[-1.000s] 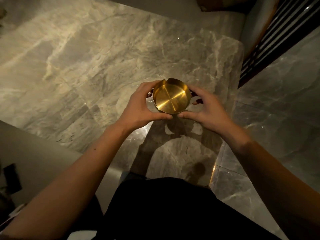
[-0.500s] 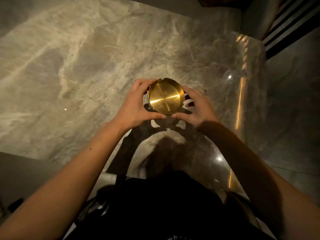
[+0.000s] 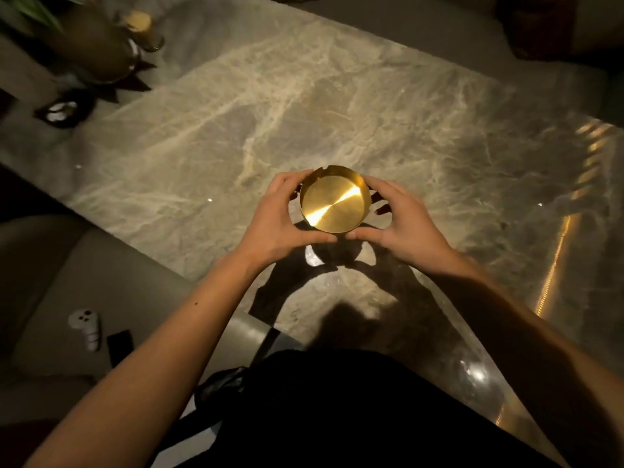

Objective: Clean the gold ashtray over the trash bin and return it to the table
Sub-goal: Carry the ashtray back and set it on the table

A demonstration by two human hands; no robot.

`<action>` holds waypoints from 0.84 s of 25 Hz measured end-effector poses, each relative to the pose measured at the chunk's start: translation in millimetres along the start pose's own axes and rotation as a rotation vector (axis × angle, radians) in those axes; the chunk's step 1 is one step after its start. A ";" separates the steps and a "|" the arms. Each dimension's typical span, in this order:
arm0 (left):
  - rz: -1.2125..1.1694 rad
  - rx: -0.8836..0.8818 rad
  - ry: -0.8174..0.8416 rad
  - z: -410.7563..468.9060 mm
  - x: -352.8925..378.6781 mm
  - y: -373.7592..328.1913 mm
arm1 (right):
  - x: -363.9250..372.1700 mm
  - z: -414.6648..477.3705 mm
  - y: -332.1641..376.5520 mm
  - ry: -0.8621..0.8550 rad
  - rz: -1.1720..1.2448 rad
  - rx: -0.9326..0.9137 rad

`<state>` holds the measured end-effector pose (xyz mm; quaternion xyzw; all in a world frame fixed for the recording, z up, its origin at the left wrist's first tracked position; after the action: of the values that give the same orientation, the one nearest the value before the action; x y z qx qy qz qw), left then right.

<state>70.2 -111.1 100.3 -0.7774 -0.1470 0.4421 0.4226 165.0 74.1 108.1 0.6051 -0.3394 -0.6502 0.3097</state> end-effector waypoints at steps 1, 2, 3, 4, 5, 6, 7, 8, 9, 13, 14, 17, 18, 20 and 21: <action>-0.001 -0.030 -0.031 -3.8 -8.3 5.4 | 5.8 8.2 4.5 0.017 0.003 -0.020; -0.007 -0.051 -0.058 -7.0 -17.0 10.5 | 12.5 16.9 9.1 0.028 0.008 -0.040; -0.015 -0.064 -0.087 -10.0 -26.2 16.2 | 20.9 26.2 13.0 0.043 0.011 -0.063; -0.019 -0.075 -0.112 -12.2 -34.7 23.2 | 29.6 35.3 17.0 0.060 0.011 -0.086; -0.018 -0.090 -0.137 -14.7 -44.7 31.9 | 40.7 45.1 21.3 0.082 0.011 -0.105; -0.020 -0.107 -0.155 -17.0 -54.0 41.1 | 51.8 54.0 25.2 0.104 0.013 -0.114; -0.024 -0.124 -0.170 -17.8 -63.8 51.4 | 63.3 63.3 29.2 0.123 0.017 -0.120; -0.029 -0.139 -0.182 -17.5 -74.6 62.9 | 76.0 73.6 33.2 0.143 0.018 -0.125; -0.030 -0.146 -0.186 -16.4 -85.0 74.5 | 88.9 83.3 37.9 0.156 0.013 -0.133; -0.033 -0.134 -0.172 0.4 -140.3 120.7 | 143.1 129.7 61.8 0.152 -0.012 -0.111; -0.038 -0.140 -0.172 4.6 -154.2 133.0 | 156.0 140.7 69.1 0.154 -0.011 -0.103; -0.074 -0.173 -0.161 21.6 -196.0 178.0 | 196.9 183.7 90.1 0.164 -0.016 -0.109; -0.087 -0.190 -0.166 25.1 -209.3 193.6 | 212.4 196.8 96.5 0.175 -0.022 -0.113; -0.126 -0.222 -0.197 33.5 -238.1 224.6 | 246.1 226.0 107.7 0.212 -0.033 -0.114; -0.132 -0.231 -0.216 36.0 -252.1 238.7 | 262.6 239.4 113.8 0.231 -0.036 -0.119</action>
<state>-136.4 -387.1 45.3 -0.7573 -0.2922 0.4747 0.3404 -94.5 -189.4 58.4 0.6625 -0.2517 -0.6005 0.3704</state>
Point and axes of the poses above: each hand's wrist, its own z-axis towards the middle knuckle, its own x-axis out of the palm, y = z × x, the point moved 4 cm from there along z, towards the middle knuckle, and after that the axes turned 12 degrees about -x, right-handed, at the moved point
